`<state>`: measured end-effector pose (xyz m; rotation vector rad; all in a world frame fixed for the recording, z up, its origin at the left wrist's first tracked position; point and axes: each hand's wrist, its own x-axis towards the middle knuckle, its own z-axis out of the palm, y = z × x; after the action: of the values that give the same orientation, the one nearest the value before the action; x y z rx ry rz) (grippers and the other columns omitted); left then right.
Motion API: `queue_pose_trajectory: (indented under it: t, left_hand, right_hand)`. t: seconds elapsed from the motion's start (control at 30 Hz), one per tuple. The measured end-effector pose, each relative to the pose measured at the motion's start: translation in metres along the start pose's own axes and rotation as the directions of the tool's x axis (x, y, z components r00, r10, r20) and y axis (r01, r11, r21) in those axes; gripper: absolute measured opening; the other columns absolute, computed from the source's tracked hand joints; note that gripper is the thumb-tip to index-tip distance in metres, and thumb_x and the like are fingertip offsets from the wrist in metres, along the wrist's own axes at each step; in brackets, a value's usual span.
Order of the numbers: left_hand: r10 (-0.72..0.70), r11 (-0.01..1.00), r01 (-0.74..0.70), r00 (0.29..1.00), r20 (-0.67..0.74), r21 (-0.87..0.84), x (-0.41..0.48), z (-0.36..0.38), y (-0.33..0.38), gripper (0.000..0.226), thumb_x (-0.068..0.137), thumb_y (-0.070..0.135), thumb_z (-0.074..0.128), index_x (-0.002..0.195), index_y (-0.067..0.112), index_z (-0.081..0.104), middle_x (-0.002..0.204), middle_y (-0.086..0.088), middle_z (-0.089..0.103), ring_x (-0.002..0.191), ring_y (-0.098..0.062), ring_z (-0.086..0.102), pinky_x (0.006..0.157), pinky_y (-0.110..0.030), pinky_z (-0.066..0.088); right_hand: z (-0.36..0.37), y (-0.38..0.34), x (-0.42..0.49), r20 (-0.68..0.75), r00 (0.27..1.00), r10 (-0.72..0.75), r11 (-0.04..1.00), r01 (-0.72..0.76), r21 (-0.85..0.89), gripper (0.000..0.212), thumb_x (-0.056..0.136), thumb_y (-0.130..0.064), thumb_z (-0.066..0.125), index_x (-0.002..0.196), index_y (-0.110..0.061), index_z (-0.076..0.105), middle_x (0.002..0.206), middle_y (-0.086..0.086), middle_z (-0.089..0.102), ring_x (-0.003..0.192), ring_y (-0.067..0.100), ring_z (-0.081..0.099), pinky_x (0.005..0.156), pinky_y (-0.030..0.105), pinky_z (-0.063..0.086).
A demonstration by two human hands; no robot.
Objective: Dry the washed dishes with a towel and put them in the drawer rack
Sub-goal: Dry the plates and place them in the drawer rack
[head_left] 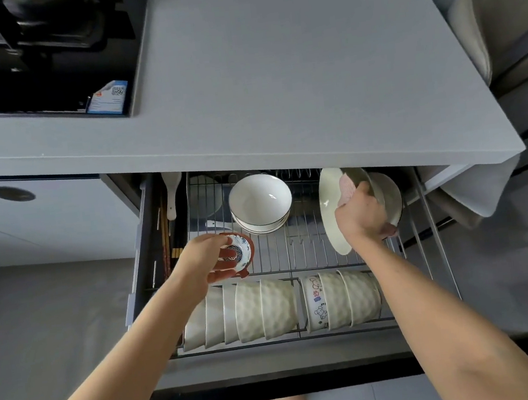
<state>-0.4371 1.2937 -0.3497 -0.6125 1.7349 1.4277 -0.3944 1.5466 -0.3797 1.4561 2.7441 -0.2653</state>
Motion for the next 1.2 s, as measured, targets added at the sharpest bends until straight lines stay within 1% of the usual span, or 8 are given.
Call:
queue_pose_trajectory:
  t: [0.23, 0.33, 0.43, 0.53, 0.73, 0.9, 1.03, 1.2]
  left_hand:
    - [-0.017, 1.000, 0.017, 1.000, 0.003, 0.026, 0.003, 0.004, 0.008, 0.028, 0.093, 0.014, 0.054, 0.119, 0.005, 0.056, 0.112, -0.019, 0.063, 0.091, -0.028, 0.066, 0.052, -0.027, 0.057]
    - [-0.030, 0.999, 0.030, 1.000, -0.001, 0.021, 0.004, 0.007, 0.010, 0.022, 0.093, 0.014, 0.055, 0.114, 0.007, 0.058, 0.113, -0.019, 0.062, 0.097, -0.030, 0.065, 0.058, -0.030, 0.058]
    - [-0.034, 0.999, 0.034, 0.999, 0.009, 0.014, 0.005, 0.006, 0.008, 0.024, 0.093, 0.014, 0.054, 0.115, 0.006, 0.058, 0.114, -0.019, 0.062, 0.096, -0.030, 0.065, 0.055, -0.030, 0.059]
    - [-0.042, 0.999, 0.041, 0.999, 0.018, 0.016, 0.003, 0.005, 0.007, 0.026, 0.093, 0.014, 0.052, 0.117, 0.005, 0.059, 0.112, -0.018, 0.065, 0.083, -0.025, 0.066, 0.055, -0.029, 0.058]
    - [-0.040, 0.999, 0.039, 0.999, 0.031, 0.028, -0.002, 0.000, 0.007, 0.029, 0.094, 0.013, 0.051, 0.121, 0.004, 0.057, 0.103, -0.016, 0.067, 0.075, -0.023, 0.065, 0.061, -0.032, 0.058]
    - [-0.056, 0.998, 0.054, 0.998, 0.029, 0.045, -0.005, -0.003, 0.001, 0.030, 0.095, 0.013, 0.050, 0.122, 0.003, 0.055, 0.107, -0.019, 0.066, 0.077, -0.025, 0.065, 0.065, -0.034, 0.057]
    - [-0.062, 0.997, 0.061, 0.998, 0.033, 0.053, -0.005, -0.003, -0.005, 0.029, 0.096, 0.014, 0.049, 0.121, 0.002, 0.056, 0.095, -0.015, 0.067, 0.079, -0.025, 0.064, 0.070, -0.036, 0.056]
    - [-0.075, 0.996, 0.073, 0.996, 0.041, 0.048, -0.004, -0.001, -0.007, 0.027, 0.095, 0.014, 0.050, 0.119, 0.002, 0.057, 0.090, -0.013, 0.068, 0.074, -0.023, 0.066, 0.067, -0.035, 0.057]
  right_hand:
    - [0.007, 0.001, 0.011, 0.007, 1.000, 0.010, 0.998, -0.010, -0.060, 0.036, 0.086, -0.006, 0.054, 0.121, -0.003, 0.045, 0.101, 0.020, 0.067, 0.094, 0.036, 0.064, 0.058, 0.037, 0.029]
    - [0.021, 0.002, 0.010, 0.030, 1.000, 0.008, 0.999, -0.006, -0.045, 0.034, 0.085, -0.005, 0.053, 0.118, -0.003, 0.045, 0.100, 0.022, 0.067, 0.093, 0.038, 0.065, 0.062, 0.038, 0.041]
    - [0.020, -0.002, 0.009, 0.050, 0.998, 0.029, 1.000, -0.028, -0.014, 0.040, 0.086, -0.004, 0.053, 0.124, -0.003, 0.042, 0.105, 0.024, 0.065, 0.096, 0.041, 0.063, 0.064, 0.048, 0.045]
    - [0.016, -0.002, 0.011, 0.100, 0.994, 0.044, 0.999, -0.046, 0.023, 0.045, 0.087, -0.006, 0.053, 0.129, -0.003, 0.039, 0.111, 0.024, 0.061, 0.101, 0.043, 0.060, 0.077, 0.062, 0.047]
    - [0.012, 0.006, 0.020, 0.135, 0.991, 0.009, 1.000, -0.012, 0.027, 0.037, 0.087, -0.007, 0.052, 0.121, 0.002, 0.042, 0.111, 0.027, 0.063, 0.102, 0.042, 0.061, 0.078, 0.043, 0.050]
    - [0.010, 0.005, 0.025, 0.170, 0.985, -0.024, 0.993, 0.044, -0.114, 0.032, 0.089, -0.004, 0.050, 0.120, 0.004, 0.047, 0.111, 0.024, 0.064, 0.104, 0.039, 0.062, 0.076, 0.039, 0.050]
    - [0.006, 0.011, 0.032, 0.215, 0.977, 0.012, 0.975, 0.036, -0.218, 0.024, 0.090, -0.003, 0.048, 0.110, 0.002, 0.062, 0.104, 0.016, 0.068, 0.096, 0.031, 0.065, 0.068, 0.032, 0.050]
    - [0.015, 0.016, 0.013, 0.204, 0.978, 0.034, 0.986, 0.000, -0.166, 0.034, 0.088, -0.008, 0.055, 0.120, 0.004, 0.052, 0.109, 0.017, 0.067, 0.102, 0.034, 0.064, 0.078, 0.036, 0.052]
